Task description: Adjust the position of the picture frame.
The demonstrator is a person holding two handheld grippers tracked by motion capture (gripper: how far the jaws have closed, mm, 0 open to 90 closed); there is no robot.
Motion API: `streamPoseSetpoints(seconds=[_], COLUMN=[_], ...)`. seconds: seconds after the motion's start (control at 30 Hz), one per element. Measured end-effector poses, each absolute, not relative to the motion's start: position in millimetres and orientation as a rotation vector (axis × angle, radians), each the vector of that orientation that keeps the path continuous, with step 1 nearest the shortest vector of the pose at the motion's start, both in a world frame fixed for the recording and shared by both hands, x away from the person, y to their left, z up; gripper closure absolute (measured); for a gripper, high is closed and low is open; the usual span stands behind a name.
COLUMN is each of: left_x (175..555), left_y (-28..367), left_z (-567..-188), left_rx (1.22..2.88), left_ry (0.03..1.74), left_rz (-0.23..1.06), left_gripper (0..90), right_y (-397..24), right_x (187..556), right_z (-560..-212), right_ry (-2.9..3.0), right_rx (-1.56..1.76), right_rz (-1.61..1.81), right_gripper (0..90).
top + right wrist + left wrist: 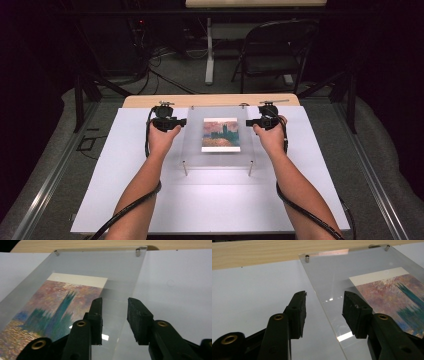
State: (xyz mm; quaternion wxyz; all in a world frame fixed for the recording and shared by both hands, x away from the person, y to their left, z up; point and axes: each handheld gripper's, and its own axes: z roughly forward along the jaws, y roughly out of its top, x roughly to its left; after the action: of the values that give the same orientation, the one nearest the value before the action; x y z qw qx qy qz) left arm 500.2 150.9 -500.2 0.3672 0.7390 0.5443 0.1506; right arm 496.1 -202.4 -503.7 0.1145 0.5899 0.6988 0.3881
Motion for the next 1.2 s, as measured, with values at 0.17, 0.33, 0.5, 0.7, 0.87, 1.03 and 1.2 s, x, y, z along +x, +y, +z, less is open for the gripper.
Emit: streamPoseSetpoints(seconds=[0.17, 0.33, 0.5, 0.7, 0.87, 1.03, 1.2], left_x=[502.8, 504.5, 506.0, 509.6, 511.5, 513.8, 515.0], left_y=[144.1, 141.3, 140.7, 138.6, 136.6, 134.8, 134.6], left_z=[-506.0, -511.4, -514.8, -519.4, -522.8, -525.9, -528.3], left_rx=[1.895, 1.906, 1.906, 1.894, 1.908, 1.909, 1.888], left_ry=[1.407, 1.411, 1.419, 1.432, 1.440, 1.445, 1.448], left_rz=[0.350, 0.329, 0.302, 0.266, 0.249, 0.205, 0.182], left_gripper=[53.7, 53.6, 53.1, 51.4, 50.8, 49.9, 48.6], right_y=[-200.6, -202.2, -207.6, -209.7, -210.0, -209.3, -207.0], right_x=[497.9, 497.9, 499.4, 502.5, 503.7, 503.9, 505.9], right_z=[-510.5, -515.9, -518.3, -523.0, -525.0, -525.6, -530.1], right_ry=[2.027, 2.014, 2.018, 2.022, 2.029, 2.029, 2.037], right_rx=[1.757, 1.803, 1.830, 1.878, 1.885, 1.902, 1.914], right_rz=[1.142, 1.159, 1.196, 1.233, 1.236, 1.257, 1.255], right_gripper=[63.1, 61.1, 59.4, 56.9, 56.1, 55.0, 53.8])
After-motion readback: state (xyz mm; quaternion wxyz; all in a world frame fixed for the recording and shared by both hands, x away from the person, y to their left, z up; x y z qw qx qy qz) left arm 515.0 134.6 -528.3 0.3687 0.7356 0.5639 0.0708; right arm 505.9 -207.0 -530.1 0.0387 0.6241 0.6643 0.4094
